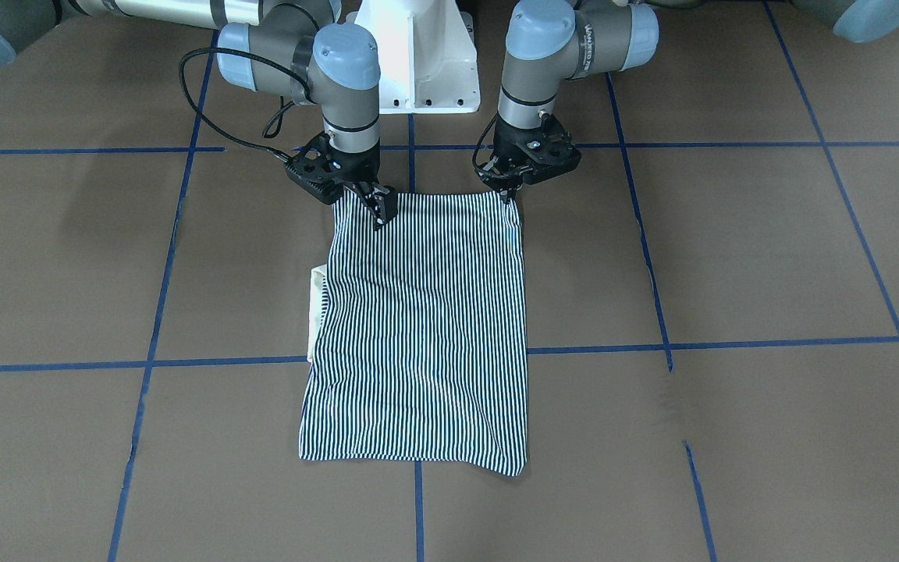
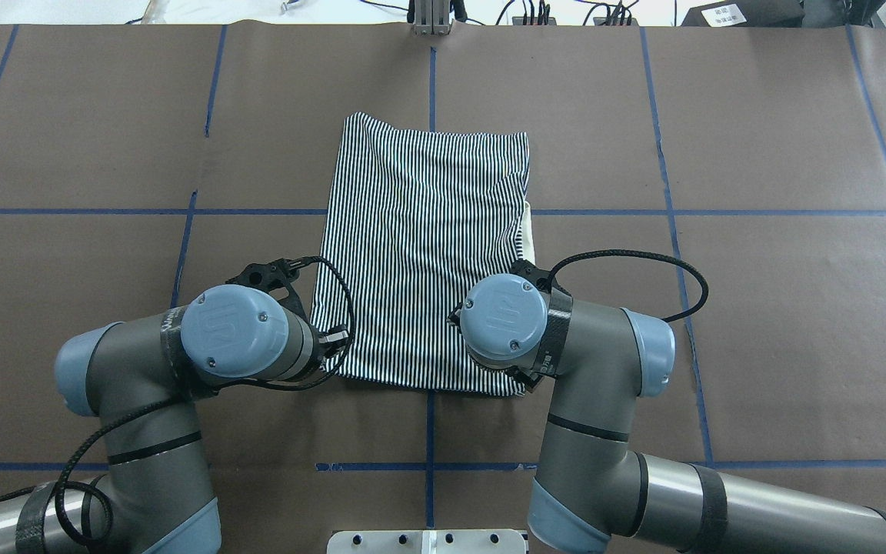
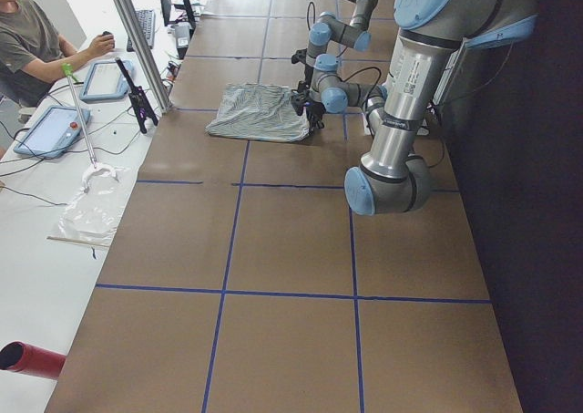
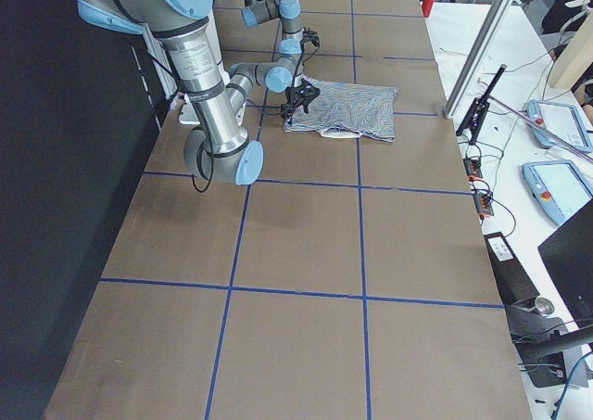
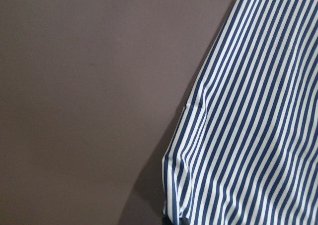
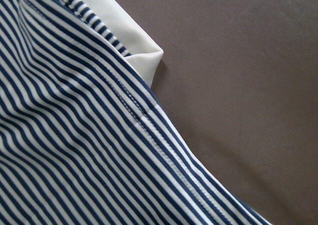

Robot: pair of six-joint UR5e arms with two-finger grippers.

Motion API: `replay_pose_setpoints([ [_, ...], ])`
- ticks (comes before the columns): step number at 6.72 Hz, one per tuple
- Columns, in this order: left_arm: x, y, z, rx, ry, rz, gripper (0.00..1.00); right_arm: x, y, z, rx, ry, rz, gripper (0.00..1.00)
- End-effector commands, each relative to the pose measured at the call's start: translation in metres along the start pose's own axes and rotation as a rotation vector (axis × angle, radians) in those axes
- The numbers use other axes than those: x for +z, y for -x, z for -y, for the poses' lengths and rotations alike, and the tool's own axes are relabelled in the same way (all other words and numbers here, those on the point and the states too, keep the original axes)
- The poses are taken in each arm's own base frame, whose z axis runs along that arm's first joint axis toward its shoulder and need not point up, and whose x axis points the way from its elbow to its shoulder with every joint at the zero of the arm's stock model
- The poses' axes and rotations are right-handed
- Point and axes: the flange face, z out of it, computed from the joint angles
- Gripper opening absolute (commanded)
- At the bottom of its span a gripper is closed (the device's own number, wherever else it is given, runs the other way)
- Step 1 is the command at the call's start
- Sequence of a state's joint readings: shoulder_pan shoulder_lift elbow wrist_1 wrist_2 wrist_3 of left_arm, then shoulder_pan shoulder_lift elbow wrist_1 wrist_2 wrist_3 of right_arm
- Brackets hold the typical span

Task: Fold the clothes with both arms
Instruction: 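Move the right gripper to the near edge beside the left gripper, then hold the near edge of the folded shirt with both grippers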

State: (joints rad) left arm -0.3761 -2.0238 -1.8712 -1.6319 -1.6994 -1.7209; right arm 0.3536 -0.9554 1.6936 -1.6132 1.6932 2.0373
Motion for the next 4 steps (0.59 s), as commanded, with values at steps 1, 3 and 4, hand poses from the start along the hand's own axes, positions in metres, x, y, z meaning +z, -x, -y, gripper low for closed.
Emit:
replay_pose_setpoints([
  [1,0.0008,0.0003,0.0,0.0,0.0,0.002,0.0,0.0116,-0.0059,-0.0087,-0.013,0.0,-0.022,1.0],
  [3,0.0,0.0002,-0.0002,0.0,0.0,0.0,0.0,0.0136,-0.0069,-0.0106,-0.017,0.002,-0.026,0.99],
  [4,-0.0002,0.0001,0.0009,-0.001,-0.002,-0.001,0.0,0.0116,-0.0049,-0.0119,-0.013,0.004,-0.022,0.81],
])
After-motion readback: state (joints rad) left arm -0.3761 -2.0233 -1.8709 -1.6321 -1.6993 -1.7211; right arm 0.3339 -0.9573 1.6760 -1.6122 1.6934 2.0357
